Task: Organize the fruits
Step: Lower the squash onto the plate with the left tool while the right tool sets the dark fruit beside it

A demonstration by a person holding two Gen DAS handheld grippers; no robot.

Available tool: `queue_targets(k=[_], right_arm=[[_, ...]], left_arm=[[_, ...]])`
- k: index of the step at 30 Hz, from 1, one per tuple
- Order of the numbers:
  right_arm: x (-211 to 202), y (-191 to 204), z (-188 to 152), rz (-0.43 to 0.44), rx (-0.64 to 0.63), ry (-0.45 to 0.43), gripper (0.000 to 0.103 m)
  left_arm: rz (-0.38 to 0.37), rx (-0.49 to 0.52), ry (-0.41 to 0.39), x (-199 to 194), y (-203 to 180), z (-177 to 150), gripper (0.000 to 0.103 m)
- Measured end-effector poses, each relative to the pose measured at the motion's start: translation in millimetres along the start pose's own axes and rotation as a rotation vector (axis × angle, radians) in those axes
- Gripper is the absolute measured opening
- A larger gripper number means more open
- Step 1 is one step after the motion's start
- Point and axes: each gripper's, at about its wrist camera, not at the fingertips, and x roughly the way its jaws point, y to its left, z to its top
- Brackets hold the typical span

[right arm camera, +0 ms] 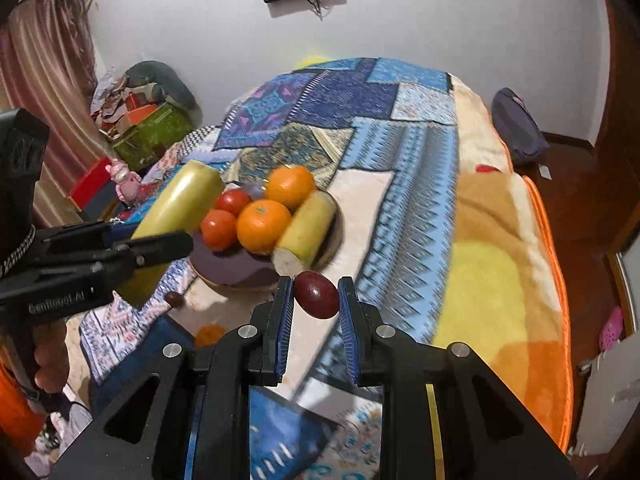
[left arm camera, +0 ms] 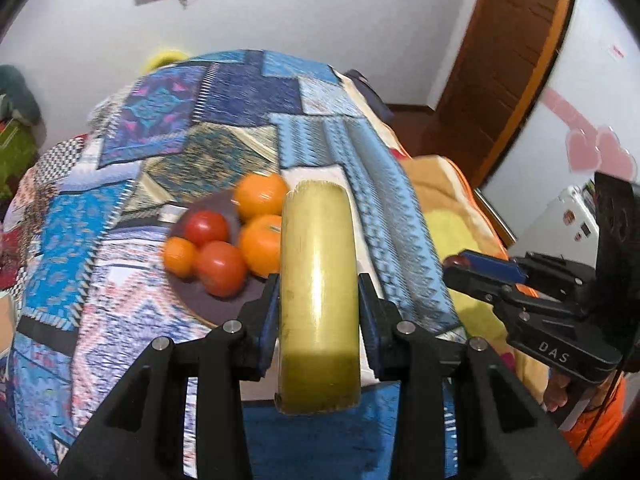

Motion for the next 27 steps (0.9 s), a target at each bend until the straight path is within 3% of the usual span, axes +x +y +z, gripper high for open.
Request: queue_targets(k=[9,14,27], right_arm=[[29,23,29,0.041,-0.037,-0.015,0.021],[50,30,44,0.042,-0.051,-0.009,0.021],[96,24,63,0.010,-0.060,0.043,0.021]], left_arm=[[0.069,-0.072,-0.033,0,53,22,0.036],[0.069,-0.098,-0.015,17,70,32,0.036],[0.036,-0.080,0.053,76,63,49,0.036]])
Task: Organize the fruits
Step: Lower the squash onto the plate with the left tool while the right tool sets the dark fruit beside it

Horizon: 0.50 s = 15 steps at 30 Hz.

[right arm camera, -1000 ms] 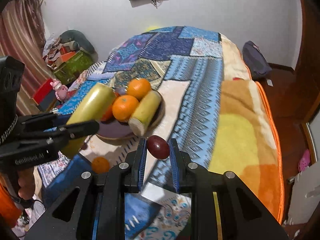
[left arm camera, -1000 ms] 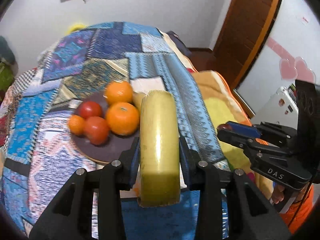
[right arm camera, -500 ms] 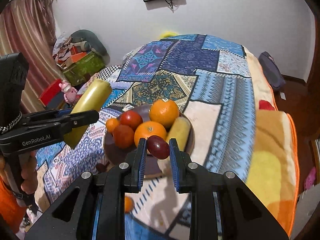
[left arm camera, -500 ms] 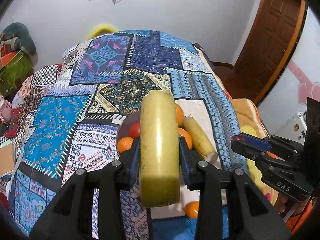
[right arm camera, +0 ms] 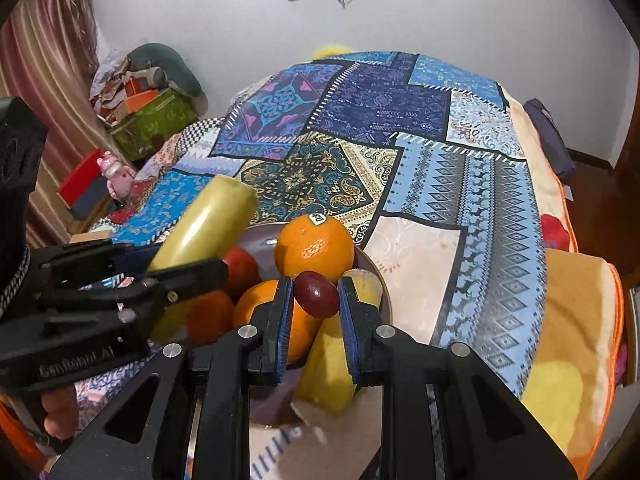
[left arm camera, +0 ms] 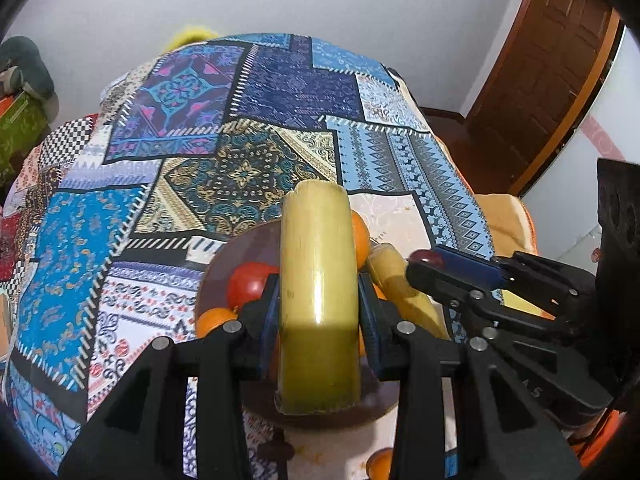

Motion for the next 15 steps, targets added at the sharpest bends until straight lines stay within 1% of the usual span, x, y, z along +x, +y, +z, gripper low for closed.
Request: queue_targets(k=[11,15], right_arm=[[21,-1,2,0.005,-0.001,0.035,0.022],[24,-4,1,0.021,0.018,0.047,0.022]], left_arm=[[0.004,-0.022,0.034,26,7,4,0.036],[-0.009,-0.022,0.017,23,6,4,0.036]])
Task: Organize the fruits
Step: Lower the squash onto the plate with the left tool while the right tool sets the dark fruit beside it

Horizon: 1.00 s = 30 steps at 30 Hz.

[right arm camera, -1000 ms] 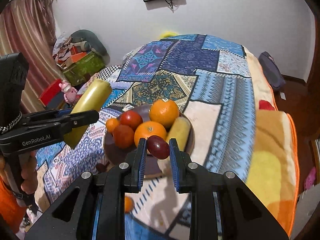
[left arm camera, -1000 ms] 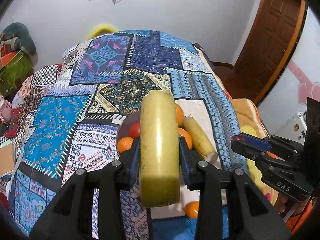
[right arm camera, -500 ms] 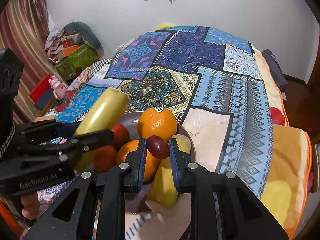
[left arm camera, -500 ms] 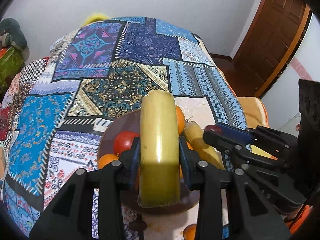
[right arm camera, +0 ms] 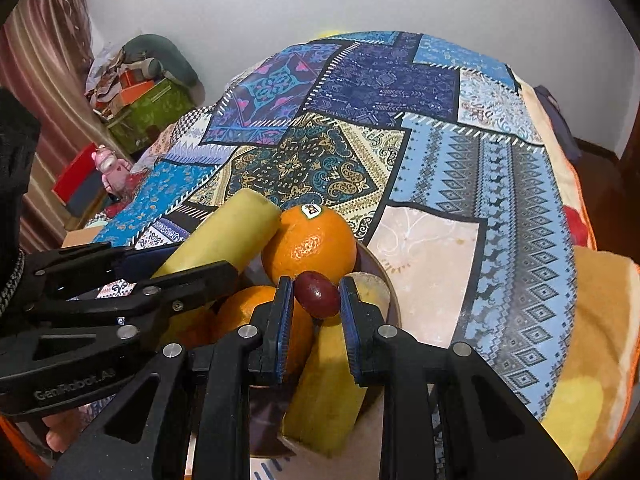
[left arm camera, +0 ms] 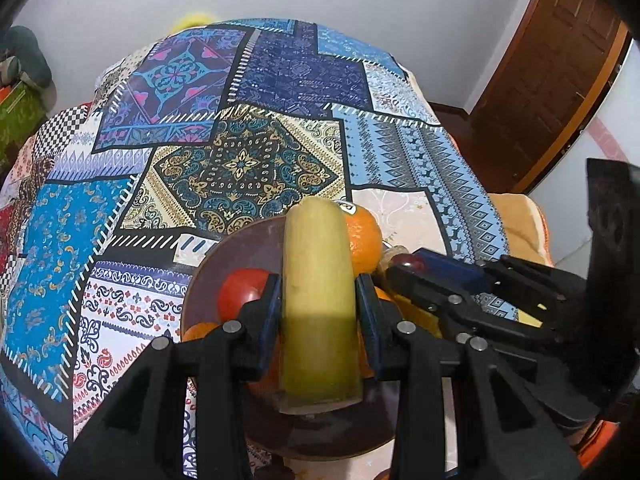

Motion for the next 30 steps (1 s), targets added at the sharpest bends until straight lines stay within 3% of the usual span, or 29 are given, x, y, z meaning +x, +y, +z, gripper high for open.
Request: queue_targets(k=[3,8,21,30], right_arm=[[-1,0,-1,-0.001,0.004,0.007,0.022],[-17,1,-3,-0.008,0.000,-0.027,0.034],[-90,16,-26,-0.020,-0.040,-0.121,0.035],[-101,34,-63,-0.018,-0.058,-0.095,0.039]], left_arm=[[-0.002,0.009,-0.018,-6,-3,1,0.036],[0.008,0.017,-0.048,-23,-6,-2,0.036],[0.052,0.058,-0.167,-110,-6,-35,0.037],[0.074,0.083,-0.143,-131,1,-81,0.044]])
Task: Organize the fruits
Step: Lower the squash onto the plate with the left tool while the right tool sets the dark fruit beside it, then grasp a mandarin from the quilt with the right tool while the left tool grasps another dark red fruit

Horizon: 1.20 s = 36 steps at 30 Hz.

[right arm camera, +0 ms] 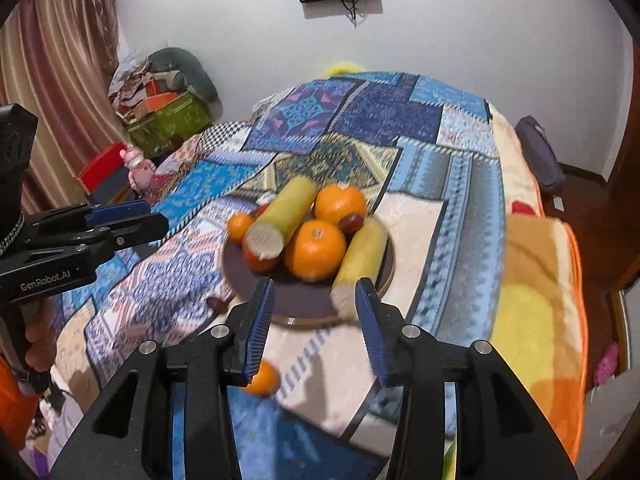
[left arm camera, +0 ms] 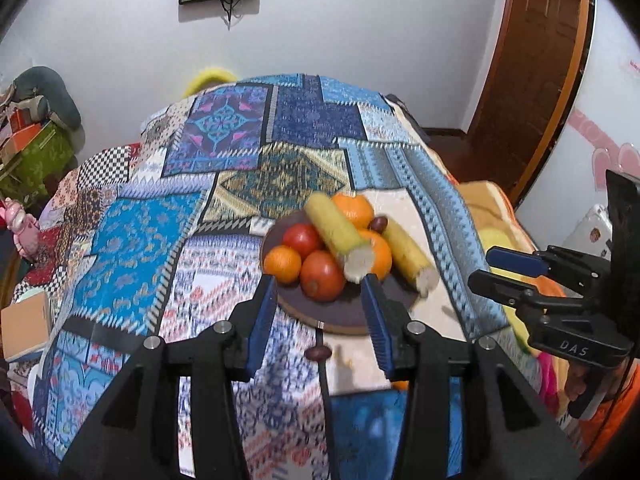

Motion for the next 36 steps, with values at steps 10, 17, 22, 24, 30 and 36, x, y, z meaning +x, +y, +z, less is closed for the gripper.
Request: queue_targets(k=[10,17,22,24,30,36], right_arm=[[25,23,-37,0.045,0.009,0.101,0.039],[49,28,-54,0.073,0.019,0.170,0.039],[58,32,-57,0.097,0.021,0.190,0.039],[62,35,-59,0.098,0.012,0.199,0.039],[68,36,-62,0.095,0.002,0.208,0.034],[66,31,-61,0.101,0.009,0.201,0.033]], left_arm=[[-0.023,-0.011,0.118,22,6,-48,0.044],[-0.038,-0.013,0.183,51,5,-61,0.044],[-0.036,-0.014,0.211,70,5,-60,0.043],[-0.043,-0.021,0.218,76,6,-57,0.040],[-0.046,-0.023,0.239,90,7,-53,0.029],[-0.058,-0.039,0.237,92,10,-54,0.026]])
